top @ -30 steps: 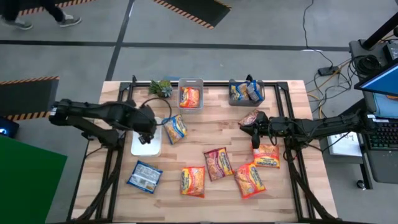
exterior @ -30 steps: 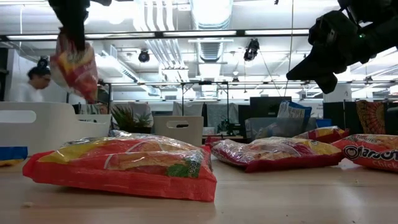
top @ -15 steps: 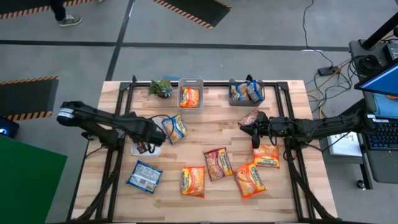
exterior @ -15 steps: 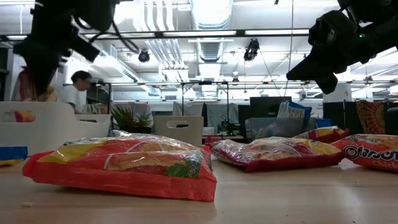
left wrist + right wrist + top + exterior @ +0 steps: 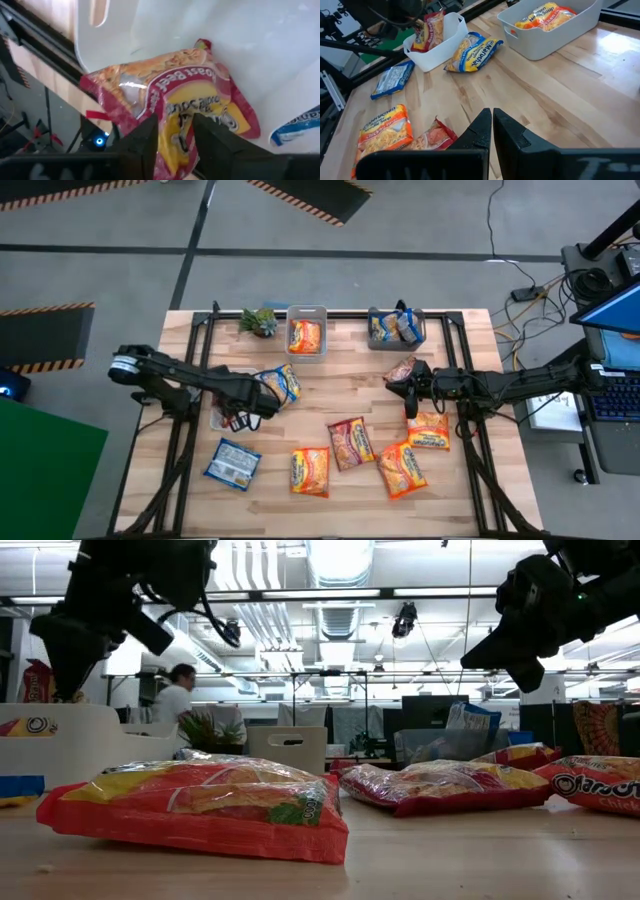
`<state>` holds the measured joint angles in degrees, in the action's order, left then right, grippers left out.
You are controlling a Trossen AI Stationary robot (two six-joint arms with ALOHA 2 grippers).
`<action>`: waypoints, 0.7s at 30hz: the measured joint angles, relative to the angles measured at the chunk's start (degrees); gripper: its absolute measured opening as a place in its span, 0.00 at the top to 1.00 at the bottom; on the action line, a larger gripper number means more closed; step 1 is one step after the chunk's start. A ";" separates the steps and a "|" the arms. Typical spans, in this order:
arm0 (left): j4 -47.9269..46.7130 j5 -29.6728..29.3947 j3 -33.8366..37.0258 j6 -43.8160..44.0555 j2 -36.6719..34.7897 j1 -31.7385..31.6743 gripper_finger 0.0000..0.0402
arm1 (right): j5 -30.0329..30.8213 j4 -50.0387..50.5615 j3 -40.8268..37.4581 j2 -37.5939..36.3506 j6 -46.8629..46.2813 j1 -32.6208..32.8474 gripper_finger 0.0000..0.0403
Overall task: Sort Maruchan noodles
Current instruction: Put the blue noodle pack into the black bin
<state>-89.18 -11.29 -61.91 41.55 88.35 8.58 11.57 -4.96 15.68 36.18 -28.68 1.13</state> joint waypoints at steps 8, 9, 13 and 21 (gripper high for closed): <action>-0.81 3.22 -7.37 -2.39 -0.92 0.01 0.61 | -0.13 0.01 0.00 0.19 -6.98 0.02 0.98; -0.42 2.51 -9.06 -3.17 -0.92 0.02 0.61 | -0.34 -0.02 0.00 0.47 -8.68 0.10 0.98; 6.63 -8.37 -14.87 -9.52 -0.96 0.24 0.60 | -3.65 0.12 -0.11 2.24 -14.05 0.14 0.98; 37.27 -13.53 -13.63 -34.99 -1.13 1.07 0.64 | -4.04 -0.08 -0.22 9.66 -15.79 0.50 0.98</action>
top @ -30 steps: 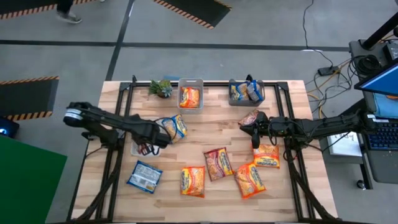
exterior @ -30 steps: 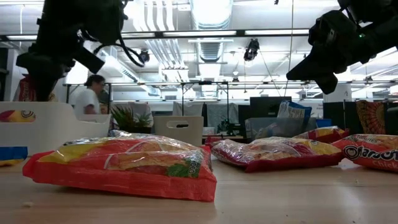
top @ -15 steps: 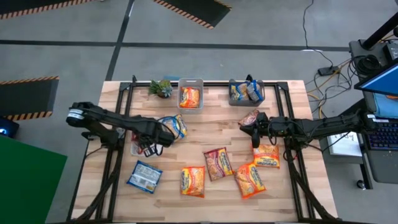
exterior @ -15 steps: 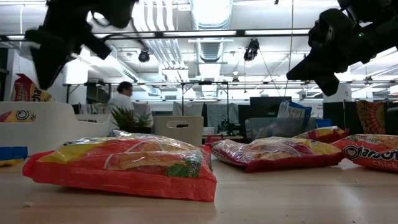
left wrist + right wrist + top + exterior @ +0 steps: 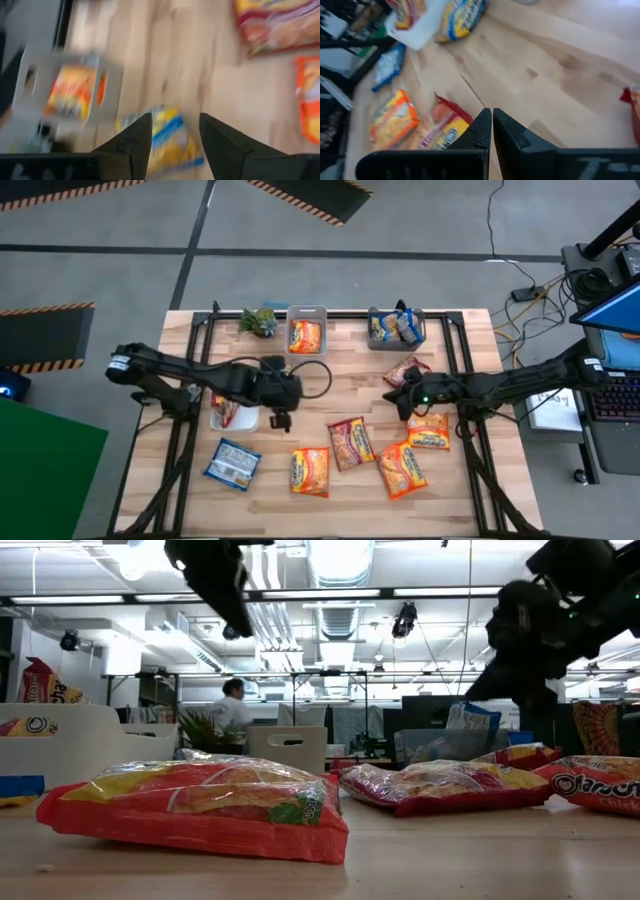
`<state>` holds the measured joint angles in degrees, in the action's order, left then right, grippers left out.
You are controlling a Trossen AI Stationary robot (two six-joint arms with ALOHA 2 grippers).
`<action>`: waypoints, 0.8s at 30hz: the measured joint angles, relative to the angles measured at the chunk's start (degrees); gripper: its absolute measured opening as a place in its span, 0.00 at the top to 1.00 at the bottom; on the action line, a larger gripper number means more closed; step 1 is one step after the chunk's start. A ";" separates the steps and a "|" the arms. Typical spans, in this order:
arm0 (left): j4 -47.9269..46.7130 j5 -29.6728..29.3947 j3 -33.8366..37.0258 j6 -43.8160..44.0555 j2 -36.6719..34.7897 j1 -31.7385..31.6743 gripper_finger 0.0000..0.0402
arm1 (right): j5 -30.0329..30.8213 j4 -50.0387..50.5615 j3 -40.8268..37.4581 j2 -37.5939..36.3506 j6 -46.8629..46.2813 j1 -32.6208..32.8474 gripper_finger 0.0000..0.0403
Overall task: Sort Maruchan noodles
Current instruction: Put the blue noodle pack into the black bin
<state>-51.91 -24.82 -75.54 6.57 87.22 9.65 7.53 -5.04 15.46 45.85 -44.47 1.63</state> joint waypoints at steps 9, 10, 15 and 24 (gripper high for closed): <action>12.87 -1.66 13.07 1.13 0.00 -1.27 0.72 | 0.03 -3.77 -0.02 7.54 1.05 0.00 0.98; 13.49 -1.69 14.49 2.59 0.00 -1.50 0.72 | 0.04 -4.36 -0.02 8.01 1.41 0.00 0.98; 15.03 -1.78 19.10 9.07 0.02 -2.19 0.76 | 0.04 -7.07 -0.04 9.28 3.38 0.00 0.98; 16.36 -1.83 19.99 11.39 0.02 -2.21 0.79 | 0.02 -9.07 -0.04 9.46 4.09 0.00 0.98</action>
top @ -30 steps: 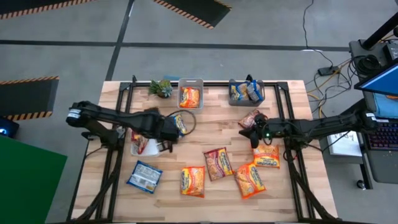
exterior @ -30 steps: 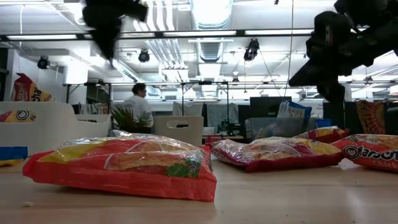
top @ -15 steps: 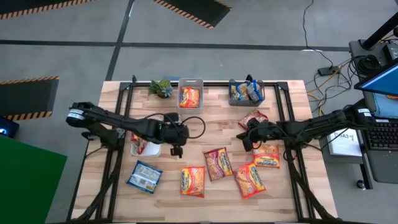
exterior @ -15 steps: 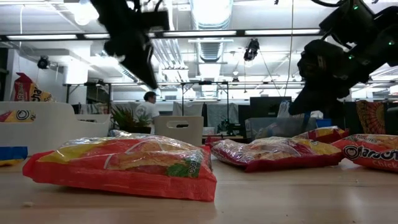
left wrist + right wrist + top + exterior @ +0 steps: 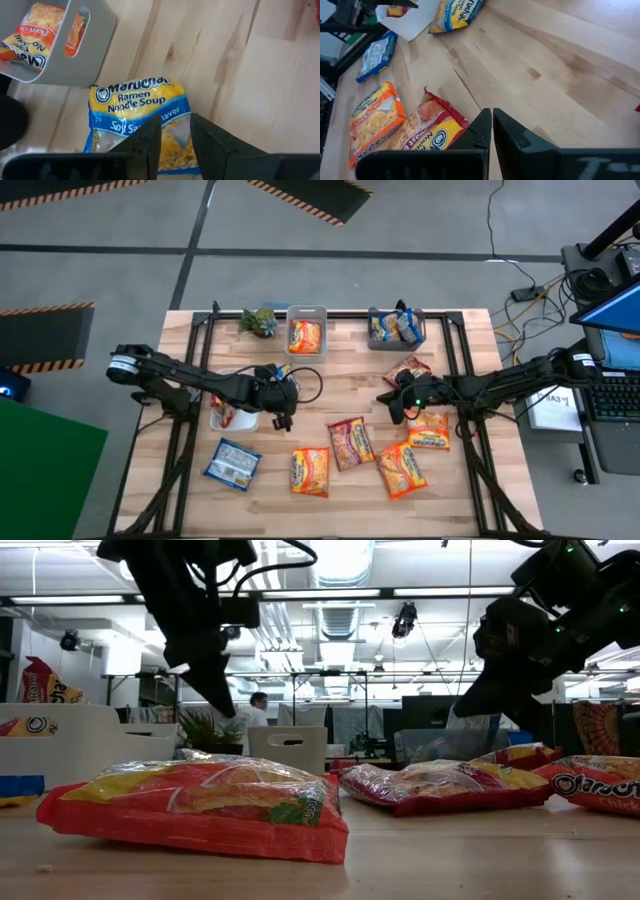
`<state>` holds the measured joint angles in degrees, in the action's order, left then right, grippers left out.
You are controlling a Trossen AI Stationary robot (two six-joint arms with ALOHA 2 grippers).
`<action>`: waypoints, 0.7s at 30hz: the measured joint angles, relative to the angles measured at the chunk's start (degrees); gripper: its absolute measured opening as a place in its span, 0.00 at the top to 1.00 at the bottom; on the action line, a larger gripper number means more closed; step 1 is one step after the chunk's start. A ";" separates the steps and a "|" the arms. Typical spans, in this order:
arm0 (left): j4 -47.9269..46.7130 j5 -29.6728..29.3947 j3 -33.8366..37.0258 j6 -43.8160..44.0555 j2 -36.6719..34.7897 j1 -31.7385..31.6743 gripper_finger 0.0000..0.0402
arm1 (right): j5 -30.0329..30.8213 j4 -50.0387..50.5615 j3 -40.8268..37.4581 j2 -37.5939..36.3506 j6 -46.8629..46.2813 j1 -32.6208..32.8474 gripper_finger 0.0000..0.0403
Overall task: Sort Maruchan noodles
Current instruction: Put the blue noodle pack into the black bin
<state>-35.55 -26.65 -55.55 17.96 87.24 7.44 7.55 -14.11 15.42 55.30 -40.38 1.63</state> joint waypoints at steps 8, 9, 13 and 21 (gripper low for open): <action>2.06 -3.34 1.08 0.15 0.00 -0.06 0.79 | 0.00 0.07 0.00 -0.02 0.60 0.00 0.98; 3.20 -3.64 1.62 0.14 0.00 -0.06 0.79 | 0.00 0.07 0.00 -0.01 0.72 0.00 0.98; 7.13 -3.89 4.23 1.45 0.00 -0.10 0.79 | 0.00 0.07 0.00 -0.01 1.37 0.00 0.98; 7.81 -8.29 7.13 5.80 0.00 -0.10 0.79 | 0.02 0.09 0.00 -0.02 2.28 0.00 0.98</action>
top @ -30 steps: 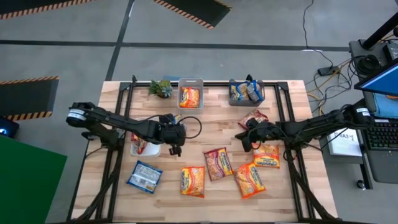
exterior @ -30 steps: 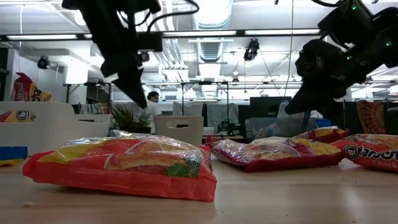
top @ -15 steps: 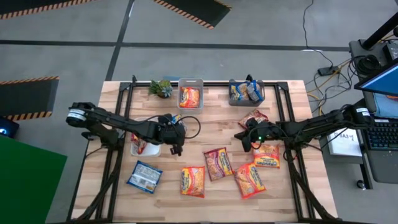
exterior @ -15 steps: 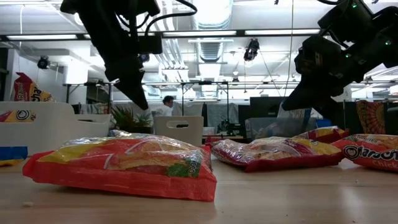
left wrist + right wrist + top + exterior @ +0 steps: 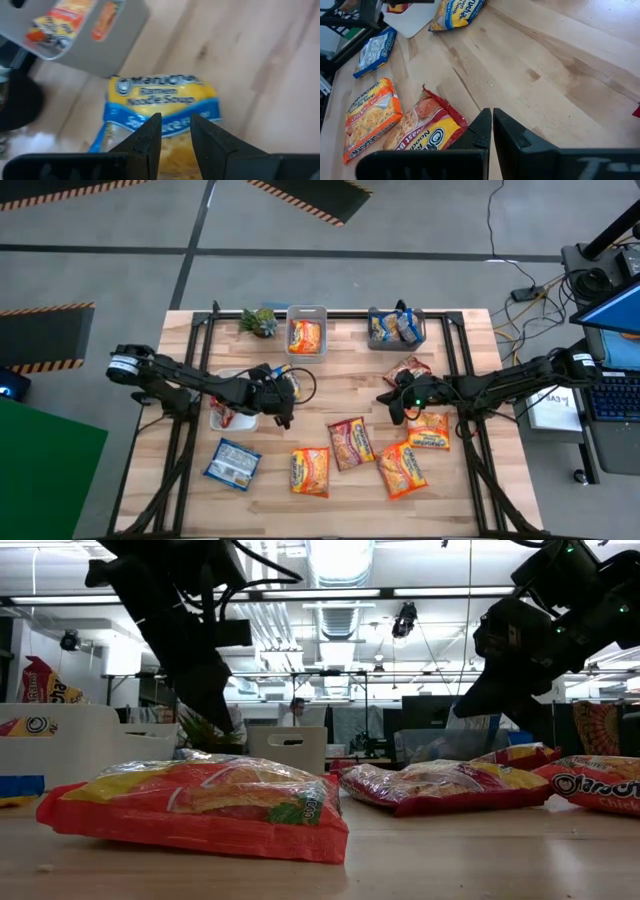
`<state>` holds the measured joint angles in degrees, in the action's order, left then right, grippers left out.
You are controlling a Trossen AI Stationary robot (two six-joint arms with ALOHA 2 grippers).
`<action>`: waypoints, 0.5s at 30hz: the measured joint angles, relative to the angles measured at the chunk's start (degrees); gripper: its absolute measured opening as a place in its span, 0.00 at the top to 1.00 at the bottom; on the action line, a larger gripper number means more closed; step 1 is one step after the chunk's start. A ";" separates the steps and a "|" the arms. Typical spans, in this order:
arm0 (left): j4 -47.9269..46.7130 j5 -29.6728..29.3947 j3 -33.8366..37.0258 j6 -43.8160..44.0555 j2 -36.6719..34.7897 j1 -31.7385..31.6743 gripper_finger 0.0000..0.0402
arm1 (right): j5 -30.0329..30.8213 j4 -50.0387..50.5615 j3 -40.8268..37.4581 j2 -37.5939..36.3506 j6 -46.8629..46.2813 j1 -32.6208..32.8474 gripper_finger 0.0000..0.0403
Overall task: Sort Maruchan noodles
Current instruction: Put the blue noodle pack into the black bin
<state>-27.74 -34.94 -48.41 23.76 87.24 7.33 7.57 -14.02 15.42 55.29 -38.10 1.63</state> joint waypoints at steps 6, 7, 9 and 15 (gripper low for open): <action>2.31 -4.11 0.36 -0.05 1.19 -0.11 0.79 | 0.01 0.00 0.00 0.00 0.85 0.00 0.98; 3.19 -4.27 0.36 -0.12 1.82 -0.11 0.79 | 0.02 0.00 0.00 0.00 1.02 0.00 0.98; 4.11 -4.26 0.36 -0.16 3.62 -0.11 0.79 | 0.03 0.00 0.00 0.00 1.38 0.00 0.98; 7.00 -3.22 -0.18 -0.27 10.78 -0.11 0.79 | 0.01 0.02 0.00 0.00 1.66 0.00 0.98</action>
<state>-20.74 -38.16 -48.59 23.49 98.02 7.22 7.58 -14.00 15.42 55.29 -36.45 1.63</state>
